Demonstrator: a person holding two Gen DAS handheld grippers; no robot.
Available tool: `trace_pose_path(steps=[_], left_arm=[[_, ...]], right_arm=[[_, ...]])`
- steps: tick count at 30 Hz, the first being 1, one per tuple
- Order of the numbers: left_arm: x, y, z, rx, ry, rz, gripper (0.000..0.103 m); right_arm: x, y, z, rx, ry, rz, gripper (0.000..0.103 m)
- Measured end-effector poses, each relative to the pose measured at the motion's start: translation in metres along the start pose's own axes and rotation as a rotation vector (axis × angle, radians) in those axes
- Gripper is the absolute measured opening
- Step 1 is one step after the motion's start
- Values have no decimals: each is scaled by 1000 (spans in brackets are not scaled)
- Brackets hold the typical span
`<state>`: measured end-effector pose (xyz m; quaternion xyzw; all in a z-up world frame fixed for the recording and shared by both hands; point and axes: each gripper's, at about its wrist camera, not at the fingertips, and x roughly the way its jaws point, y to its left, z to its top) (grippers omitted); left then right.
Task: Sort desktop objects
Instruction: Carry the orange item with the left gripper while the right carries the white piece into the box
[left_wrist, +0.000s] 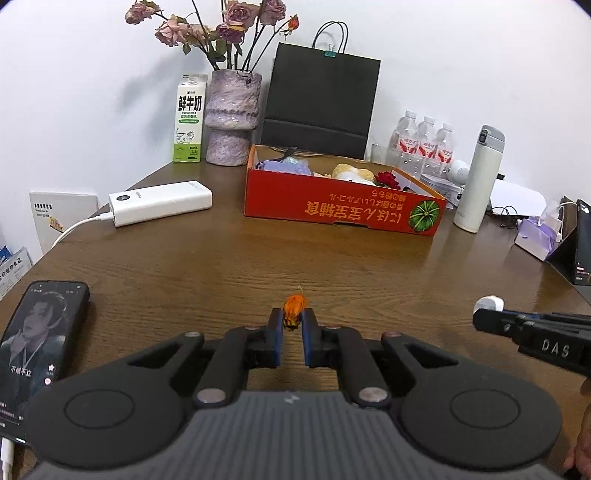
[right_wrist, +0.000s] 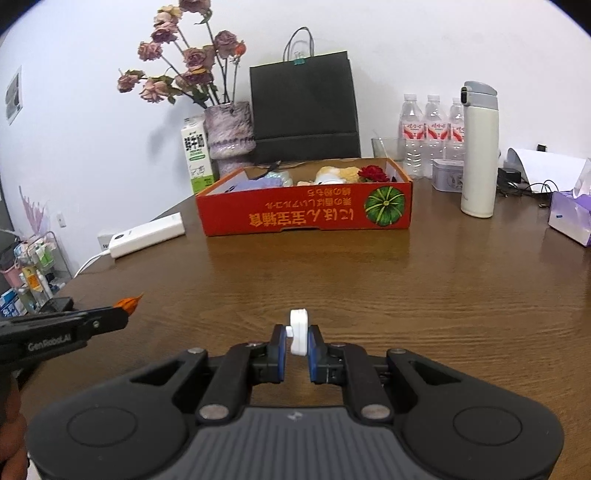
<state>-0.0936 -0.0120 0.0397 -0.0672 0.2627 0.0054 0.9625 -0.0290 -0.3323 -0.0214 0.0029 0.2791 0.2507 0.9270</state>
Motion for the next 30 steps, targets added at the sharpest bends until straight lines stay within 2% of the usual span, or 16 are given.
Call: trace_pose_path(steps=[3,5,9,12,16,19,22,23,25,26,27,29,30], left_arm=[[5,2,12,8,-6,-12,11],[13,3,31,7,-21,-38,11],[37,2,90,30,-55,-84,11],[73,1,143,51,-75,-120,11],[142,0,187,62,-23,-106,11],[200,-4,197,88,36,-36,11],[243,2,200,72,141,-50,12],[253,4,199,72,166,-38,13],[259,8,197,67,138,-13,28],[259,9,197,75,122,-18,51],[257,10,198,82,110,-9,64],[249,14,200,82,93,3,64],[242,14,200,79,88,-5,65]], right_arm=[[5,-3,11,9,-21,-2,11],[8,-5,24,2,-39,-6,11],[19,-16,63,-25,-105,-13,11],[43,-30,106,-40,-140,-5,11],[96,-50,158,-46,-105,49,11],[143,-62,187,-24,-44,73,11],[186,-68,205,-27,21,53,11],[198,-71,208,-24,35,49,14],[218,-77,211,-18,67,32,15],[223,-80,211,-6,63,22,22],[226,-83,211,13,74,15,26],[217,-87,205,40,82,29,42],[205,-85,197,36,67,62,46]])
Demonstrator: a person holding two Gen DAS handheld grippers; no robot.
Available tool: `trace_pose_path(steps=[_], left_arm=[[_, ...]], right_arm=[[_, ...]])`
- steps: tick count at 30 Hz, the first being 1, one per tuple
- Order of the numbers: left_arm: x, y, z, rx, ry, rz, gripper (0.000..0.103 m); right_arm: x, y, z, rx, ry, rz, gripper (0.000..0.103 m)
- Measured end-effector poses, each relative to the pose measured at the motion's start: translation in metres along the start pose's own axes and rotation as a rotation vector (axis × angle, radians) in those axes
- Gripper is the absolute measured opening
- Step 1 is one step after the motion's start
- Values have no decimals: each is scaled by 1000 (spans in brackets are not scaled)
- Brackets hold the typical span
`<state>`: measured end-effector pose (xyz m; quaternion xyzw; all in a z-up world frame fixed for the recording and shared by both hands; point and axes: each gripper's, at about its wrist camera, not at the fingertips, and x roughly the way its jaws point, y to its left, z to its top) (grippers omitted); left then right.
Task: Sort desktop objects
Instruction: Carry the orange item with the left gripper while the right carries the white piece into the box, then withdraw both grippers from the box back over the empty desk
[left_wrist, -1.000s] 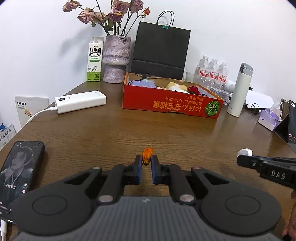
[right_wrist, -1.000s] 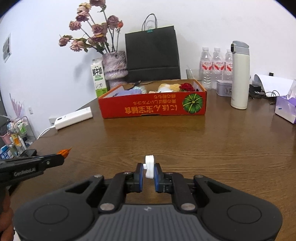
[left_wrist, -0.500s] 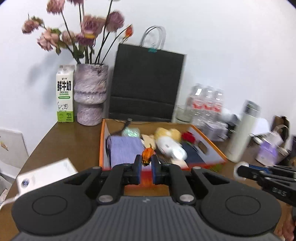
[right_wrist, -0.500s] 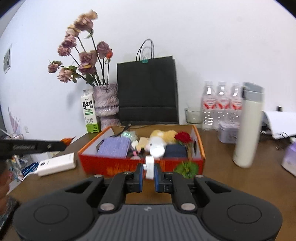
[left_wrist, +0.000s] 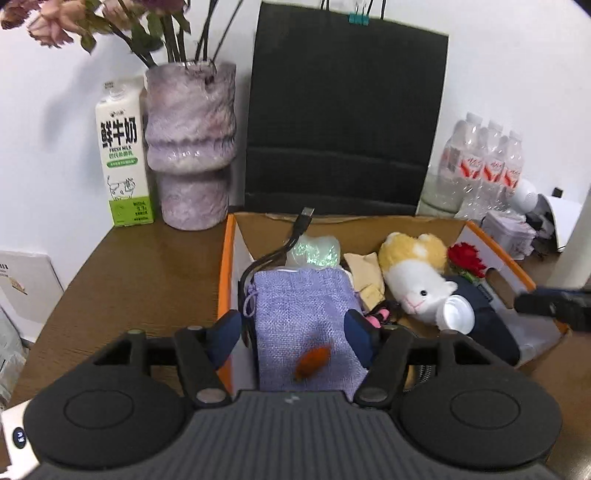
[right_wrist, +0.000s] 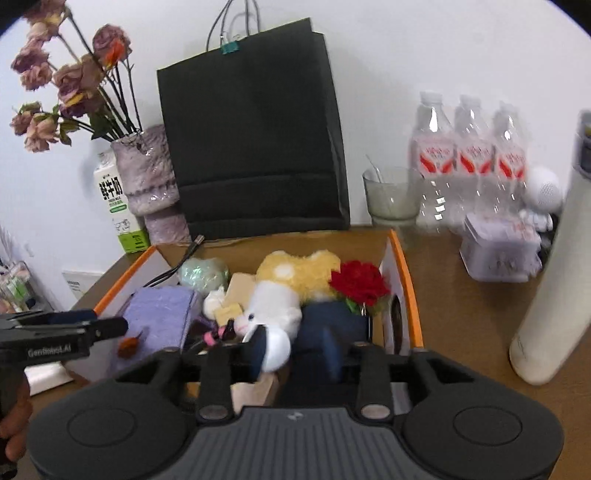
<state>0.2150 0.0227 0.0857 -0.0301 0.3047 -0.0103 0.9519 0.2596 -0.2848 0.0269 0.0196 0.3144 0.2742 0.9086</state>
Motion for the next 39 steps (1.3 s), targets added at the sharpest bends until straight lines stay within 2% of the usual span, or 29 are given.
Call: trace_pose_path(steps=[1,2,5,6,9,10,13,16,19,22,24,27,31,36,38,39], left_arm=[[-7,1,0,-7,-3,1,65],[-12,2,1,-8,-9,11,69],[-32,-3,0,14,-65,38,80],[-36,-5,0,17,-74,40,80],[-40,-7,-1,6,-62,26,80],[-42,-8,-1,2,-56,22,80],[-51,-7,-2,1,-59,28,80],[-58,-3,-4,-6,-63,24,81],[-63,0,-5,-9,-62,28,81],[-67,0,-2,-8,-70,27,81],[-69,0,3,-10,-81,31,81],[-64,-1,14,-31,-78,5,84],[-24,3,25,-90,42,-94,85],[34,1,26,-120,150,-49,85],[44,-2,28,-113,188,-49,85],[45,-3,29,-107,195,-35,85]], right_arm=[[-10,3,-9,-15,-2,31,52],[-19,7,-19,-32,-3,53,54],[-37,24,-52,-71,8,83,55],[-36,32,-63,-104,21,90,55],[-21,49,-83,-196,78,44,49],[-16,50,-87,-207,85,26,42],[-4,47,-94,-186,118,-5,35],[-2,47,-101,-173,136,23,27],[-10,51,-104,-160,123,10,26],[-35,56,-87,-158,31,1,26],[-56,54,-61,-161,-54,0,26],[-58,40,-14,-159,-96,-26,26],[-9,2,30,-58,-10,-54,27],[60,-22,37,-18,125,-147,28],[70,-24,35,-7,149,-168,44],[70,-24,34,2,148,-181,46]])
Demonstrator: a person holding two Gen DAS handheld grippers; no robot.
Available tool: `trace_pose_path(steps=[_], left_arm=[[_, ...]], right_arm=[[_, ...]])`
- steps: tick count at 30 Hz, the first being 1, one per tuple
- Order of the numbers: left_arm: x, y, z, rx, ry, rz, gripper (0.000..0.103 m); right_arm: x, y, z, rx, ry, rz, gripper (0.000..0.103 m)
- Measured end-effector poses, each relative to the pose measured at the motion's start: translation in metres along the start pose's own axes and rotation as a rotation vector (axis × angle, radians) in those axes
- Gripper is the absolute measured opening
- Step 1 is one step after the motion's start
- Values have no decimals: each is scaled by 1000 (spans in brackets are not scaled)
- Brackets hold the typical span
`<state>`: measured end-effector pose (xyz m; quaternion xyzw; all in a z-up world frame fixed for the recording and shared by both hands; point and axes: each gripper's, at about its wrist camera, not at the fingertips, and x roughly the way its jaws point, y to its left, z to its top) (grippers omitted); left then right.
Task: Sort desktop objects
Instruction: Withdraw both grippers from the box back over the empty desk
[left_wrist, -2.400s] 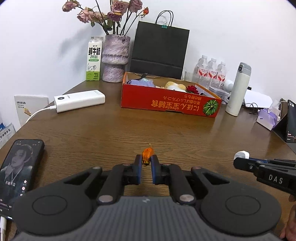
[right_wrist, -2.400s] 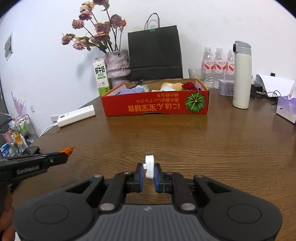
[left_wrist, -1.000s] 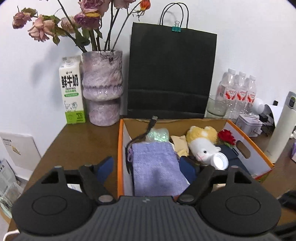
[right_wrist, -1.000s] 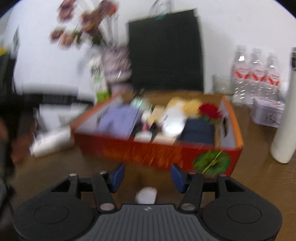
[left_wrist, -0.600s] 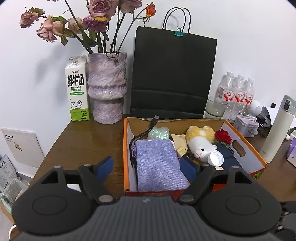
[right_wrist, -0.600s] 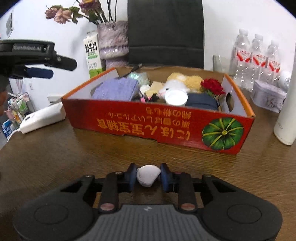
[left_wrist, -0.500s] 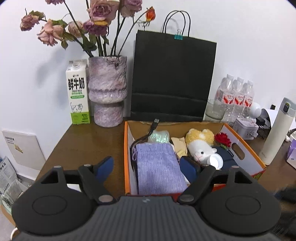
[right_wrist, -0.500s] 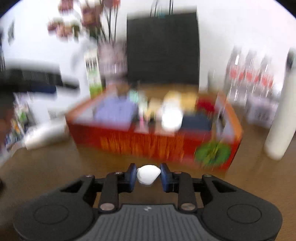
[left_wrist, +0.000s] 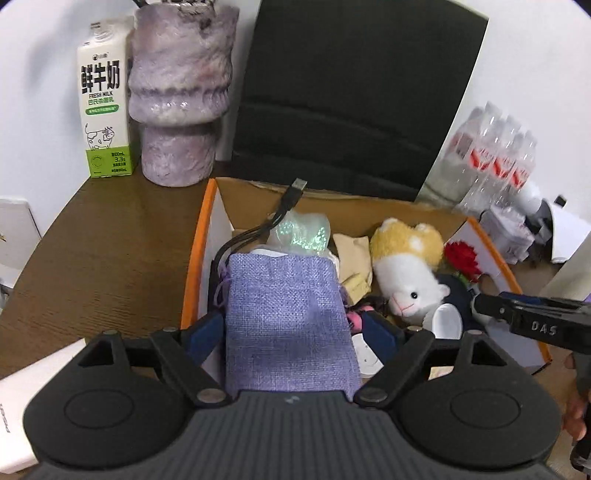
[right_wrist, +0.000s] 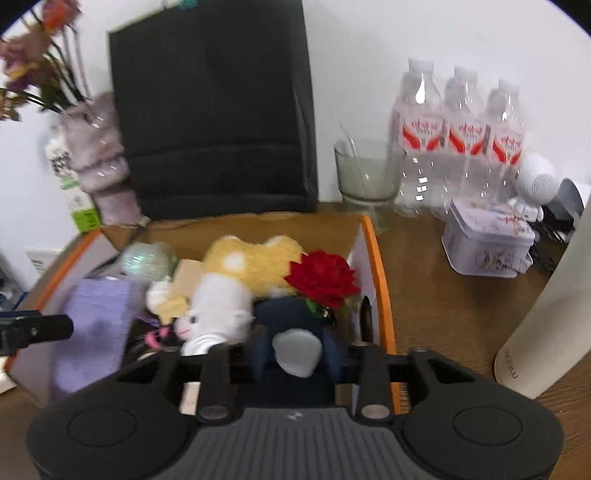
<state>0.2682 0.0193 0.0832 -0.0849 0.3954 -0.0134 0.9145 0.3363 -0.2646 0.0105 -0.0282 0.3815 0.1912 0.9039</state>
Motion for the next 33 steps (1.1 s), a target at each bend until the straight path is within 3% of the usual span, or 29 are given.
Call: trace_pose_path(steps=[4,8,11,14,17,20,22,24,27,33], left_arm=[[-22,-2,-8,2,-56,3,87],[-62,-8,-41,-7,-115,66,95],[-95,-7,-85,-59,-164,31,99],[-122,-5,-137,-104,-204,12,101],[-138,-3,-186,-88,-204,-16,103],[-144,0,-226,-56,-157,15,103],[-153,6,-250,-43,-168,16,103],[-161,7,-264,-8,-169,8,103],[-167,3,-277,120,-166,24,103],[-163,5,-276,53,-145,91,103]], right_arm=[[-25,2,-6,9,-59,3,64],[-67,7,-35,21,-123,-10,66],[-107,17,-78,24,-193,32,77],[-136,29,-123,26,-220,55,80],[-152,40,-164,19,-204,58,81],[-161,53,-204,-7,-182,87,87],[-164,59,-225,-1,-155,107,87],[-169,67,-244,-23,-136,103,87],[-176,79,-259,-94,-124,57,89],[-186,83,-272,-102,-112,17,98]])
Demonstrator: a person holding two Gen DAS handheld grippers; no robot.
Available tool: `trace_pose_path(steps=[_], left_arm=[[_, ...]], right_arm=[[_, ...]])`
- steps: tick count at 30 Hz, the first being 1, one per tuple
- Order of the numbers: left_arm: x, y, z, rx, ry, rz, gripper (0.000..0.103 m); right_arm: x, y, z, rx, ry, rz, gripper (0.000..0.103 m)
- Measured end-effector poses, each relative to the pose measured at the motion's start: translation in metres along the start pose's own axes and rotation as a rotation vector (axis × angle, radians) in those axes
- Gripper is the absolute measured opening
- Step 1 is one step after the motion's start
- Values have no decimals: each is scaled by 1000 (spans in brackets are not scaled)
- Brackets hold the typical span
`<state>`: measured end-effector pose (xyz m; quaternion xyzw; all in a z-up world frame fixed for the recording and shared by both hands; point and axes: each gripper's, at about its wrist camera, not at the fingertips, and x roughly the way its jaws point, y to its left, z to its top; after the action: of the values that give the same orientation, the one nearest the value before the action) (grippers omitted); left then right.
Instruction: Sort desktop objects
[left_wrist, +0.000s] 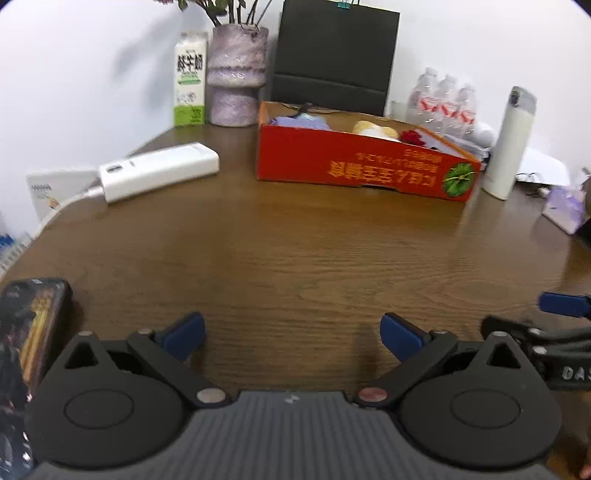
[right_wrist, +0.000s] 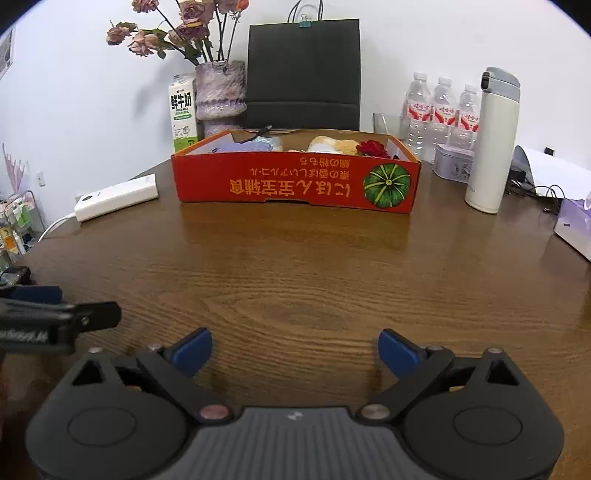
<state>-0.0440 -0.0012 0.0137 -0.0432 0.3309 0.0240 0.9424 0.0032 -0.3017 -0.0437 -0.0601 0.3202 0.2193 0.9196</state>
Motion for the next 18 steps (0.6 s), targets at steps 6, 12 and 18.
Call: trace_pose_path(steps=[6,12,18], left_arm=[[21,-19,11,67,26,48,103],[33,-23,19,71,25,30,103],[39,-24,24,67,27,35,103]], right_arm=[[20,-2,9,17,38,-71,103],[32,0,16,29,37,-48,103],[38,-2,21,36,38,-53,103]])
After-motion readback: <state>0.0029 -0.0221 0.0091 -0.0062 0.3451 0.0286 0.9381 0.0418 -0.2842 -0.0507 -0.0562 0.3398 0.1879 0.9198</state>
